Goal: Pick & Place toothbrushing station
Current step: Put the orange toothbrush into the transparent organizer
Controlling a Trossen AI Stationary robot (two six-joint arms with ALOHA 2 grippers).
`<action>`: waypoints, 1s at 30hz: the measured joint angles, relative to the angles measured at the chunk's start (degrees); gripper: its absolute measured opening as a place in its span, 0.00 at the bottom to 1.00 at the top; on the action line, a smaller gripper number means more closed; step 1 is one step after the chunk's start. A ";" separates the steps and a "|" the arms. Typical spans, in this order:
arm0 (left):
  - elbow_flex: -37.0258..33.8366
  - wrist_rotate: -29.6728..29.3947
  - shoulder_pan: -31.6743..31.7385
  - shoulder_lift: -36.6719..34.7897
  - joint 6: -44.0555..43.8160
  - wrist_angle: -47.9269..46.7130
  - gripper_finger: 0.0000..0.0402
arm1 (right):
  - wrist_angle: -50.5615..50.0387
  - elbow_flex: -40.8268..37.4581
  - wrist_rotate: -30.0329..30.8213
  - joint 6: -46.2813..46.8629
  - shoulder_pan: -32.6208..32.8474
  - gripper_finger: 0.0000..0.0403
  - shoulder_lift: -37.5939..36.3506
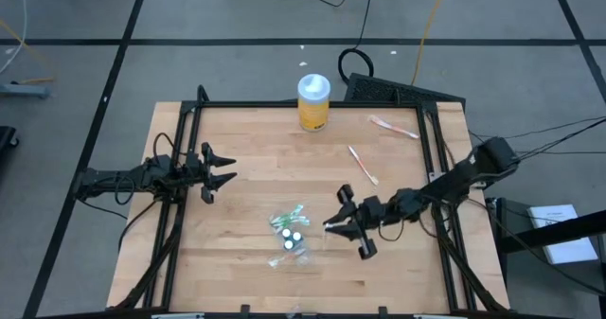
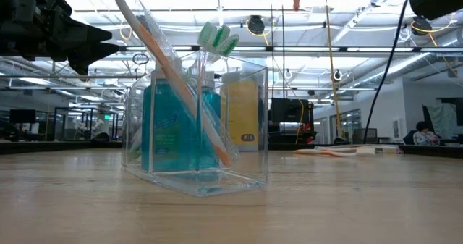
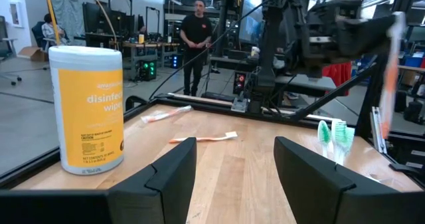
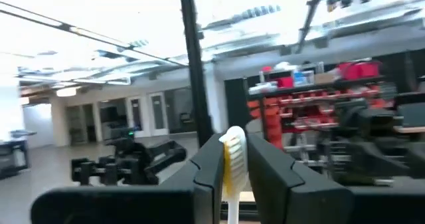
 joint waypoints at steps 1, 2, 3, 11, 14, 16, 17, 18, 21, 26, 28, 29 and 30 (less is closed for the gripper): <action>0.00 0.02 0.00 0.00 0.00 0.00 0.52 | -0.08 1.26 -0.83 0.15 0.01 0.12 1.30; 0.00 0.02 0.00 0.00 -0.02 0.00 0.52 | -0.39 2.45 -1.80 0.35 0.01 0.12 2.49; 0.00 0.00 -0.01 0.00 -0.01 0.02 0.52 | -0.74 3.62 -2.45 0.58 0.03 0.12 3.63; 0.00 0.00 -0.01 0.00 0.00 0.01 0.52 | -5.35 11.64 -6.39 -1.68 -0.56 0.12 11.31; 0.00 0.01 0.00 0.00 -0.01 0.01 0.52 | -5.62 13.76 -6.33 -1.83 -0.71 0.12 13.63; 0.00 0.00 -0.02 0.00 -0.02 0.00 0.52 | -6.15 14.96 -6.41 -1.95 -0.97 0.12 15.08; 0.00 0.02 0.00 0.00 0.00 0.00 0.52 | -6.96 15.35 -6.39 -1.99 -1.00 0.12 15.55; 0.00 0.02 -0.01 0.00 -0.01 0.02 0.52 | -7.95 15.64 -6.39 -2.04 -1.16 0.12 15.96; 0.00 0.02 -0.01 0.00 0.00 0.01 0.52 | -10.18 16.68 -6.33 -2.04 -1.96 0.12 17.32; 0.00 0.02 -0.02 0.00 0.00 0.02 0.52 | -10.42 16.83 -6.22 -1.89 -2.78 0.12 19.55; 0.00 0.02 0.00 0.00 0.00 0.01 0.52 | -11.00 16.82 -6.24 -1.88 -2.85 0.12 20.01; 0.00 0.00 -0.02 0.00 -0.01 0.02 0.52 | -11.24 16.83 -6.24 -1.90 -2.85 0.12 20.14; 0.00 0.01 0.00 0.00 0.00 0.01 0.52 | -11.51 16.83 -6.24 -2.03 -2.89 0.12 20.30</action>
